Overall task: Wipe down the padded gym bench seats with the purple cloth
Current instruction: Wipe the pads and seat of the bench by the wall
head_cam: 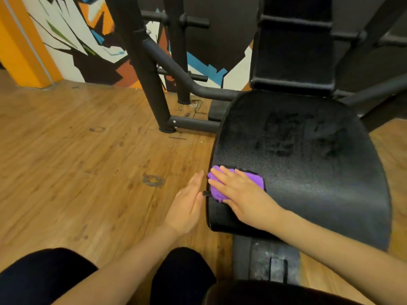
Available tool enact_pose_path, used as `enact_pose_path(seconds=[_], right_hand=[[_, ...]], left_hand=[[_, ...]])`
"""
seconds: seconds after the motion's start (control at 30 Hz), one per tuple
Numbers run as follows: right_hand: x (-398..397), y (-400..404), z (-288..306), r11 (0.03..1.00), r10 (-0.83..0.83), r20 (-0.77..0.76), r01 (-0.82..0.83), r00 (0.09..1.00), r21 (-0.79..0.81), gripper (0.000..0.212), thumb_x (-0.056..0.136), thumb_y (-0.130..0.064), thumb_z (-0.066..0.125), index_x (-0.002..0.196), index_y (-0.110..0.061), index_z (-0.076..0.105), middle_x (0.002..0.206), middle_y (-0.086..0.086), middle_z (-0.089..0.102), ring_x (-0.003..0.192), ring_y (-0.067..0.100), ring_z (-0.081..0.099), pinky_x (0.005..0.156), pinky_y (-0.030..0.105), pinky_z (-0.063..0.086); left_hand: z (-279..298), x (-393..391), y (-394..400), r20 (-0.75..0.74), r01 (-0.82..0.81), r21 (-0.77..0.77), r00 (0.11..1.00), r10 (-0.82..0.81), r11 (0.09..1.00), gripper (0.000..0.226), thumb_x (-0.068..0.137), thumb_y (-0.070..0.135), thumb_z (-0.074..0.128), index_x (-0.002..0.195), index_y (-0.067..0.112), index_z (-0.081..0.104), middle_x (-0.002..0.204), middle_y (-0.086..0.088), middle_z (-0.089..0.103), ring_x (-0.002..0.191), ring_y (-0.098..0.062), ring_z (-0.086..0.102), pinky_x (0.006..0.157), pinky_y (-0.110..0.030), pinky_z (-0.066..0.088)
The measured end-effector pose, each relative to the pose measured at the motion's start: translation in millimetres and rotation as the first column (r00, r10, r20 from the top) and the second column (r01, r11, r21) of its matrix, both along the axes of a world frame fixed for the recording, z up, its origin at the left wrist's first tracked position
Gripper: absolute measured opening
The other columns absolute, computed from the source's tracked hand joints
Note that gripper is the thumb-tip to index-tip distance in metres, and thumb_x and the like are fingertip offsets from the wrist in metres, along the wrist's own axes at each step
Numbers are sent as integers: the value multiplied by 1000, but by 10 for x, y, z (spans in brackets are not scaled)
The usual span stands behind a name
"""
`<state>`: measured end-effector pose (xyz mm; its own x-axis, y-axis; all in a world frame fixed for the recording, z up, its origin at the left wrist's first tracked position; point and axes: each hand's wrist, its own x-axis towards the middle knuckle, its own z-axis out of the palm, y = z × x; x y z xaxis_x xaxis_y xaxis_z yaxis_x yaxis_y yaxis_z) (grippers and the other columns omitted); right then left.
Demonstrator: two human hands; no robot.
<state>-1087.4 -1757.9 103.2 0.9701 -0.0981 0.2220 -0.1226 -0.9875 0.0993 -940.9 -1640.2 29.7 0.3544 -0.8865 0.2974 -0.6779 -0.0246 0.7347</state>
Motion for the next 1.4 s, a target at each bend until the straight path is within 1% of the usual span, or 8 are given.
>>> enact_pose_path(seconds=[0.13, 0.3, 0.43, 0.53, 0.8, 0.93, 1.1, 1.4], right_hand=[[-150, 79, -138, 996, 62, -116, -70, 991, -58, 56, 78, -25, 35, 130, -18, 54, 139, 4, 49, 127, 22, 48, 100, 41, 40], [-404, 92, -330, 971, 162, -244, -198, 956, -134, 59, 76, -31, 40, 134, -23, 44, 144, 1, 43, 132, 20, 40, 106, 37, 35], [-679, -32, -348, 963, 189, -269, -232, 944, -139, 57, 78, -31, 40, 134, -24, 42, 145, 1, 43, 134, 18, 37, 108, 34, 30], [-918, -201, -330, 967, 185, -268, -223, 946, -121, 53, 83, -28, 38, 136, -22, 39, 146, 2, 41, 135, 18, 34, 111, 33, 19], [-1447, -579, -214, 1000, 6, -166, -11, 986, -29, 50, 89, -26, 38, 139, -20, 38, 149, 3, 36, 136, 17, 32, 110, 34, 21], [-1718, -856, -115, 988, -139, -74, 144, 988, 65, 45, 100, -36, 25, 143, -23, 33, 152, -3, 27, 141, 11, 22, 114, 29, 15], [-1974, -1349, 280, 870, -458, 96, 423, 884, 254, 51, 96, -34, 38, 144, -25, 23, 150, -13, 20, 140, -3, 12, 114, 20, 11], [-1514, -1829, 499, 775, -608, 156, 539, 778, 331, 50, 98, -15, 46, 145, -11, 30, 154, 2, 22, 144, 15, 15, 105, 12, 1]], left_hand=[[83, 8, -114, -27, -9, -66, 1000, 7, 998, 49, 97, 39, 22, 143, 24, 18, 151, 3, 24, 142, -6, 23, 116, -17, 14], [288, -16, -395, 13, -74, -153, 997, 77, 985, 53, 96, 39, 22, 145, 17, 25, 150, 4, 24, 141, -6, 19, 114, -11, 10], [568, -183, -596, 242, -94, -89, 964, 113, 992, 64, 92, 38, 22, 144, 7, 38, 152, -3, 27, 142, -15, 18, 113, -28, 15], [662, -301, -706, 568, -103, 25, 820, 70, 994, 59, 89, 34, 30, 136, 5, 49, 148, -15, 41, 139, -36, 32, 109, -51, 27], [809, -561, -860, 720, -108, 182, 692, -57, 977, 64, 86, 36, 30, 132, -2, 52, 141, -20, 47, 134, -37, 40, 108, -53, 29], [940, -809, -978, 731, -54, 214, 671, -124, 975, 62, 98, 36, 31, 150, 3, 21, 159, -15, 13, 148, -30, 6, 118, -42, 2], [1049, -1006, -1212, 739, -23, 223, 656, -154, 975, 65, 102, 41, 25, 153, 8, 0, 161, -10, -8, 147, -25, -12, 118, -38, -7], [1223, -1311, -2063, 706, -25, 213, 695, -136, 977, 64, 102, 40, 26, 153, 6, 4, 161, -12, -2, 148, -27, -6, 119, -39, -2]])
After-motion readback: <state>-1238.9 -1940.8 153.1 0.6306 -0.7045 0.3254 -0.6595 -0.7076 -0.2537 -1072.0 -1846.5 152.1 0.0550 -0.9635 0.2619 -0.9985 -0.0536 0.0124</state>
